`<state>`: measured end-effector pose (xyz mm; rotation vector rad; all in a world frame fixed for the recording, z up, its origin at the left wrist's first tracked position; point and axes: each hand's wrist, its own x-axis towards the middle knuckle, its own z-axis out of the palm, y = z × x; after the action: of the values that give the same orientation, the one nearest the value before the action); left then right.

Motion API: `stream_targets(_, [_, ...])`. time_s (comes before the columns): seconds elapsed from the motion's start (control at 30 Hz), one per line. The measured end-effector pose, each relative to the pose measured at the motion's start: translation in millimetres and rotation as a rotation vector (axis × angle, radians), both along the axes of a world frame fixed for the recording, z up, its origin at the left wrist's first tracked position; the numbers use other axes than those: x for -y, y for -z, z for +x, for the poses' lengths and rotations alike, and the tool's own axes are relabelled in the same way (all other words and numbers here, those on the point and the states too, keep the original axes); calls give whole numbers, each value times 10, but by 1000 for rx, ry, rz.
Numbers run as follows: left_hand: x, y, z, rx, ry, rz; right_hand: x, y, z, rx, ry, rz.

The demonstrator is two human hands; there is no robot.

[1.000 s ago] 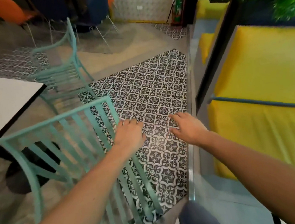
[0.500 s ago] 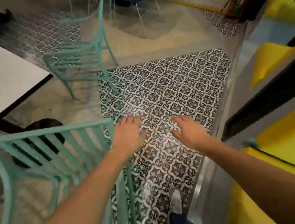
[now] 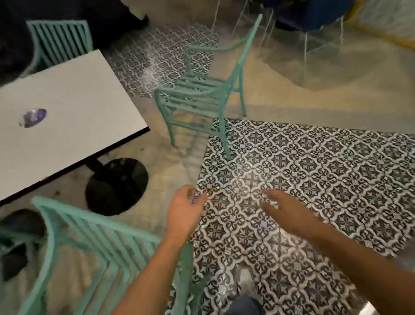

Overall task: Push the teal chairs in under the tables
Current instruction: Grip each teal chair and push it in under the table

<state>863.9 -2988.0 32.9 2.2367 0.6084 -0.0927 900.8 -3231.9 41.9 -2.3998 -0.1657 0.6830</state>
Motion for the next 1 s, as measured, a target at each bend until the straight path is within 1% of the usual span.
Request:
stream_targets(0.1, [-305, 5, 418, -19, -117, 6, -253, -30, 624, 37, -114, -23])
stream_targets(0.2, [-552, -102, 750, -11, -256, 17, -566, -146, 1283, 11, -180, 9])
stream_targets(0.27, [-697, -145, 898, -21, -311, 22, -810, -192, 1657, 12, -254, 24])
stream_targets(0.37, [-900, -110, 1050, -52, -413, 55, -1218, -96, 2215, 22, -411, 27])
stream_targets(0.47, [-1099, 6, 1100, -120, -529, 154, -1726, 53, 2751, -6, -612, 111])
stream_targets(0.57, [-1123, 31, 1018, -208, -744, 159, -2242, 158, 3104, -42, -850, 160])
stream_targets(0.6, [-1119, 15, 995, -222, -805, 154, -2392, 150, 3162, -22, -924, 150])
stream_targets(0.7, [-1056, -31, 940, -221, -978, 147, -2851, 157, 3221, -41, -1126, 139])
stream_targets(0.77, [-1013, -73, 909, -207, -1087, 118, -3105, 55, 3170, -16, -1252, 116])
stream_targets(0.87, [-928, -57, 821, -184, -1272, 52, -3516, -79, 2976, 19, -1481, 110])
stream_targets(0.93, [-890, 15, 730, -216, -1392, 49, -3816, -99, 2768, 61, -1622, 101])
stream_targets(1.0, [-862, 103, 683, -210, -1460, 69, -4048, -78, 2583, 120, -1714, 83])
